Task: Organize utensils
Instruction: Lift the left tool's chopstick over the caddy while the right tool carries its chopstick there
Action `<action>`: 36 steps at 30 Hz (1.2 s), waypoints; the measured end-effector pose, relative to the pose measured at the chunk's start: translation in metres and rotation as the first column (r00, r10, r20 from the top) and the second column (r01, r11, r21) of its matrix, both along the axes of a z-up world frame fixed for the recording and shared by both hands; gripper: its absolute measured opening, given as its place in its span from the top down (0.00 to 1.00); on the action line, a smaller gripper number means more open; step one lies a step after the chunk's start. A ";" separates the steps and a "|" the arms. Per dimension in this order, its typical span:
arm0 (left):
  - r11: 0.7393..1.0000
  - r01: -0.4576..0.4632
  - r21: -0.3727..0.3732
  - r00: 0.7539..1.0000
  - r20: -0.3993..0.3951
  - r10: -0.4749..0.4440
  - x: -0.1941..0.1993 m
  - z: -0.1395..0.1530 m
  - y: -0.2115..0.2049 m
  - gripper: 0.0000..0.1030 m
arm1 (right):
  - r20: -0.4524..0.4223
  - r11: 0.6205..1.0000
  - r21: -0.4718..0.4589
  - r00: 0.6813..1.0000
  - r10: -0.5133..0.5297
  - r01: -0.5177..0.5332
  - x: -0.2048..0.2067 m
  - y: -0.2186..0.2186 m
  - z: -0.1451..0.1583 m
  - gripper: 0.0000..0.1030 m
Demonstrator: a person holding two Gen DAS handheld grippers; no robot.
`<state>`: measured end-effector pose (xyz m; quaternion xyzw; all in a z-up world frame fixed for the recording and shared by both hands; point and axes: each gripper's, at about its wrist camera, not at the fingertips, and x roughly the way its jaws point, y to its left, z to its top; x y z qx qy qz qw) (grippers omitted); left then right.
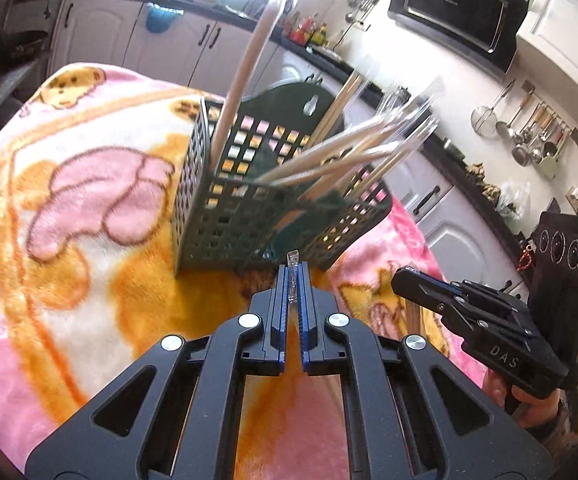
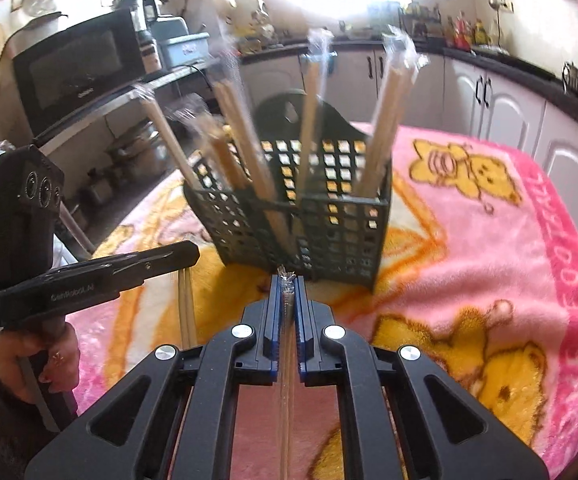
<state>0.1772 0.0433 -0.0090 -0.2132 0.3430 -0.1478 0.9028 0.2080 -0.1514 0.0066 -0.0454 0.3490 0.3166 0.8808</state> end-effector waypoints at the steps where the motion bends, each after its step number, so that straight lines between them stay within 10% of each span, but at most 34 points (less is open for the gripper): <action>1: 1.000 -0.003 -0.002 1.000 0.013 0.003 -0.003 0.005 0.002 0.98 | 0.011 1.000 0.007 1.000 0.005 -0.005 -0.003 0.000 0.005 0.94; 36: 0.998 -0.017 0.054 0.892 0.451 -0.010 -0.018 0.184 -0.003 0.98 | 0.383 0.968 0.248 0.915 -0.122 0.026 -0.016 -0.026 0.138 0.94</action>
